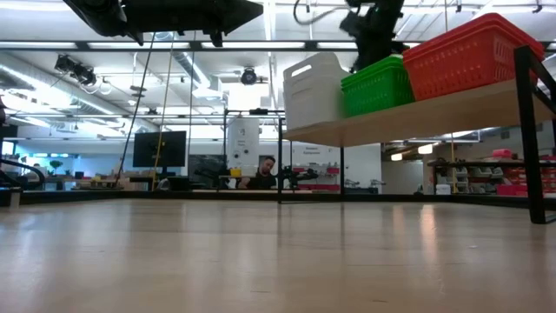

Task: Stack baskets on shelf by color
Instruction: Stack the white bin on top of the white bin on the shelf, then adjust the stack of green bins

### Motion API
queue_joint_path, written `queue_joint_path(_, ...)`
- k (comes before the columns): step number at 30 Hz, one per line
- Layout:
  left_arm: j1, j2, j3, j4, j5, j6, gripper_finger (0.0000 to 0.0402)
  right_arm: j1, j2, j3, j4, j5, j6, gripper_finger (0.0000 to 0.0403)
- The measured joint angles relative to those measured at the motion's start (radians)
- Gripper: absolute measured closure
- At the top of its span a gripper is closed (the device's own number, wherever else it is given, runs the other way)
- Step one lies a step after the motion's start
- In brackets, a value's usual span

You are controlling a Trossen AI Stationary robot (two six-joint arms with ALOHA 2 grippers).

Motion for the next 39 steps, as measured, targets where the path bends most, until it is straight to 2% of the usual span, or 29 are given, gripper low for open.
queue_joint_path(7,0.0,0.0,0.0,-0.001,0.0,0.0,0.0382,0.066,-0.077,0.001,-0.005,-0.08,-0.039,0.0312)
queue_joint_path(17,0.0,0.0,0.0,-0.006,0.0,0.0,0.0384,0.224,-0.159,0.003,-0.08,-0.085,0.028,0.0312)
queue_joint_path(26,0.0,0.0,0.0,-0.006,0.0,0.0,0.0383,0.469,-0.09,-0.038,-0.205,-0.066,0.097,0.0312)
queue_joint_path(33,0.0,0.0,0.0,-0.011,0.0,0.0,0.0389,0.573,-0.076,-0.062,-0.211,-0.028,0.136,0.0312)
queue_joint_path(39,0.0,0.0,0.0,-0.011,0.0,0.007,0.0378,0.646,-0.063,-0.064,-0.211,-0.001,0.1,0.0312)
